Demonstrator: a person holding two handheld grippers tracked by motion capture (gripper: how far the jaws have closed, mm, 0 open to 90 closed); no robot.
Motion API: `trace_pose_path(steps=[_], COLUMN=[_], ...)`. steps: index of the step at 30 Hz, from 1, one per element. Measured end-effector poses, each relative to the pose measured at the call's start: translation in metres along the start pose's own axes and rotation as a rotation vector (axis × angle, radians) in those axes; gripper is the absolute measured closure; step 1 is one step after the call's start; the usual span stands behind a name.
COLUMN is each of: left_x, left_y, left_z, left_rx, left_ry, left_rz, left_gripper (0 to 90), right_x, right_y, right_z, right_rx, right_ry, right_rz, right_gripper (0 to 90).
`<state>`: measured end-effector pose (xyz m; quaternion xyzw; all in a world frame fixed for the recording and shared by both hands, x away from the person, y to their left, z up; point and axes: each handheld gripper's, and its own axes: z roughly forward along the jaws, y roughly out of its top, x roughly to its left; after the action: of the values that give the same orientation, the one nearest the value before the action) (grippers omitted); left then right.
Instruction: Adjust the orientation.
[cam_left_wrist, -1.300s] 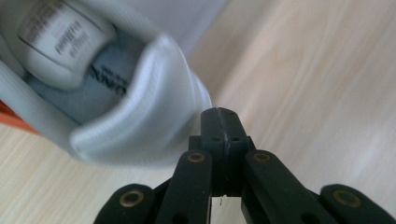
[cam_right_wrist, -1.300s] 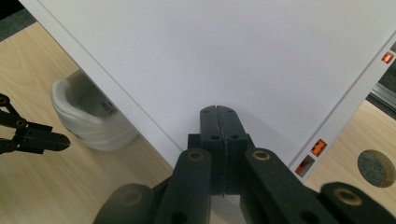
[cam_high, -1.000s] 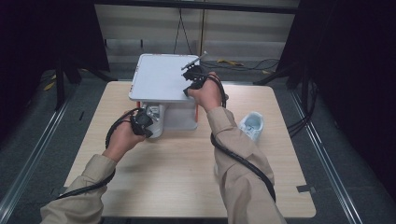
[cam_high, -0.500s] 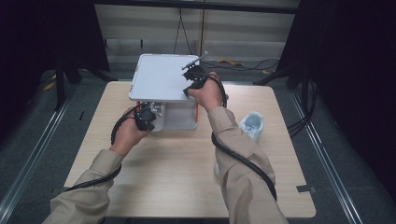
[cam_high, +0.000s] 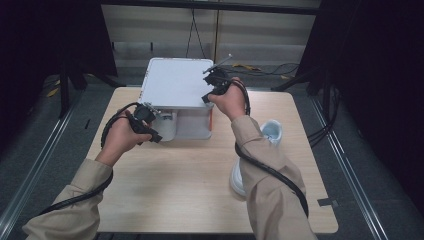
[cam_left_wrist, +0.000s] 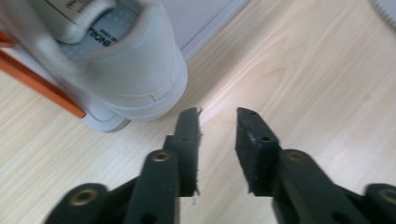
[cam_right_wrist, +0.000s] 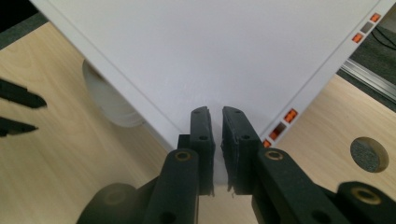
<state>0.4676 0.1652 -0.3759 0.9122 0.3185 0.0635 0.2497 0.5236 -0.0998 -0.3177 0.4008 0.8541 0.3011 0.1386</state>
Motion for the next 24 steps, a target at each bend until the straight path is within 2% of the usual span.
trace_pose_path(steps=[1,4,5,8,9,12,15,16,17,18,21,23,24], left_x=[0.000,-0.003,-0.003,-0.004,-0.003,-0.004,-0.004,-0.002,-0.002,-0.001,0.001,0.006,0.008], left_y=[0.002,0.011,0.011,0.019,0.022,0.029,0.038,0.043,0.043,0.052,0.059,0.069,0.072], left_z=[-0.004,-0.019,-0.019,-0.027,-0.029,-0.035,-0.038,-0.039,-0.039,-0.040,-0.040,-0.040,-0.039], left_rx=[-0.003,-0.008,-0.008,-0.009,-0.012,-0.011,-0.018,-0.027,-0.027,-0.032,-0.039,-0.051,-0.054], left_ry=[0.003,0.014,0.014,-0.002,0.001,0.011,0.002,0.001,0.001,0.004,0.002,0.024,0.020], left_rz=[-0.004,-0.009,-0.009,-0.022,-0.019,-0.025,-0.031,-0.034,-0.034,-0.034,-0.035,-0.033,-0.040], left_gripper=[61.5,59.6,59.2,58.3,57.4,55.7,53.6,52.9,52.2,52.3,51.1,49.4,49.3], right_x=[-0.002,-0.005,-0.005,-0.007,-0.008,-0.009,-0.010,-0.012,-0.012,-0.013,-0.015,-0.020,-0.022], right_y=[-0.005,-0.016,-0.016,-0.031,-0.042,-0.053,-0.068,-0.078,-0.078,-0.088,-0.098,-0.112,-0.117], right_z=[-0.011,-0.025,-0.025,-0.036,-0.041,-0.045,-0.049,-0.050,-0.050,-0.051,-0.053,-0.055,-0.055], right_rx=[-0.015,0.001,0.001,0.006,0.016,0.025,0.041,0.053,0.053,0.053,0.056,0.074,0.078], right_ry=[-0.003,-0.002,-0.002,0.003,0.006,0.009,0.016,0.020,0.020,0.031,0.040,0.046,0.045], right_rz=[-0.002,-0.013,-0.013,-0.015,-0.026,-0.032,-0.041,-0.044,-0.044,-0.042,-0.044,-0.035,-0.036], right_gripper=[79.2,72.6,72.6,62.9,59.5,56.0,50.1,46.5,46.5,44.1,42.9,42.3,42.1])
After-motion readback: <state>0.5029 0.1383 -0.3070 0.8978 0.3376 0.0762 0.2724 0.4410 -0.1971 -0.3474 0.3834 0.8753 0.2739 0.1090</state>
